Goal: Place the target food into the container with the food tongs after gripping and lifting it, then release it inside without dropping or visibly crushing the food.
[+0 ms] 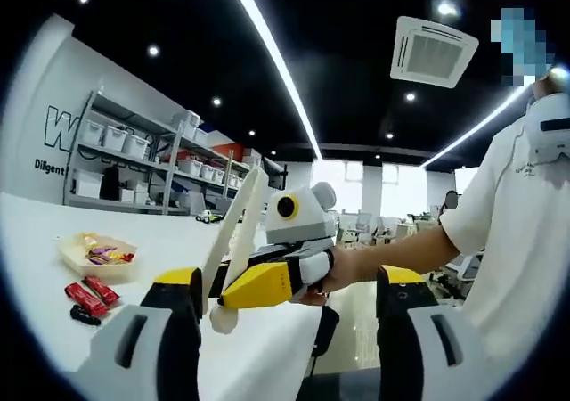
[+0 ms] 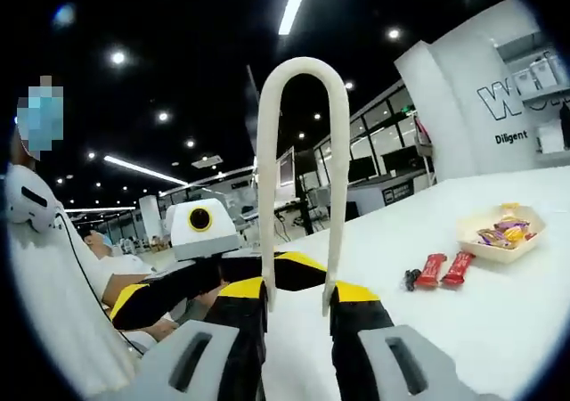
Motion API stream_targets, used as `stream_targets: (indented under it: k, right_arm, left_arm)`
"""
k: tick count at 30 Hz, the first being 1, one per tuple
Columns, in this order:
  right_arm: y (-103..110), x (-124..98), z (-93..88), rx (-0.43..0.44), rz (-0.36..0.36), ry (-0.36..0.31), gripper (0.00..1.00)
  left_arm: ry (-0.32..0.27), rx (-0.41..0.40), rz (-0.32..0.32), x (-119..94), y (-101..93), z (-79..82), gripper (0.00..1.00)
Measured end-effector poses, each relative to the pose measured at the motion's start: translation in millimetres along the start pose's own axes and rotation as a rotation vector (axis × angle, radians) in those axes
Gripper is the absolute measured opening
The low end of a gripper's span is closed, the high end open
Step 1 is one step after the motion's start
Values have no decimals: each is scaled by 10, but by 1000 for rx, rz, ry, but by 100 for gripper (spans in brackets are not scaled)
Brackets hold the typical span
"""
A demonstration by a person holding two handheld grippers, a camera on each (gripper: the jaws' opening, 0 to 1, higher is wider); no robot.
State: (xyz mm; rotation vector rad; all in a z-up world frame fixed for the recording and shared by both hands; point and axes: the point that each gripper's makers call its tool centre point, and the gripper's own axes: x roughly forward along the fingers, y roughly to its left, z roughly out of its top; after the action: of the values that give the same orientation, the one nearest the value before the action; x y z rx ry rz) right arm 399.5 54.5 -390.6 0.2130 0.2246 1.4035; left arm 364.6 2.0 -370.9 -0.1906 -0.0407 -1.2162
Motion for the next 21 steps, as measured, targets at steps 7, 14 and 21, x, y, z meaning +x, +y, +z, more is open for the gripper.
stream_targets:
  k: [7, 14, 21]
  right_arm:
    - [22, 0, 4, 37, 14, -6, 23]
    - [23, -19, 96, 61, 24, -45, 24]
    - [42, -33, 139, 85, 34, -73, 23]
  left_arm:
    - [0, -22, -7, 18, -26, -41, 77]
    - [-9, 3, -6, 47, -39, -3, 76]
    - [-14, 86, 15, 60, -34, -12, 74]
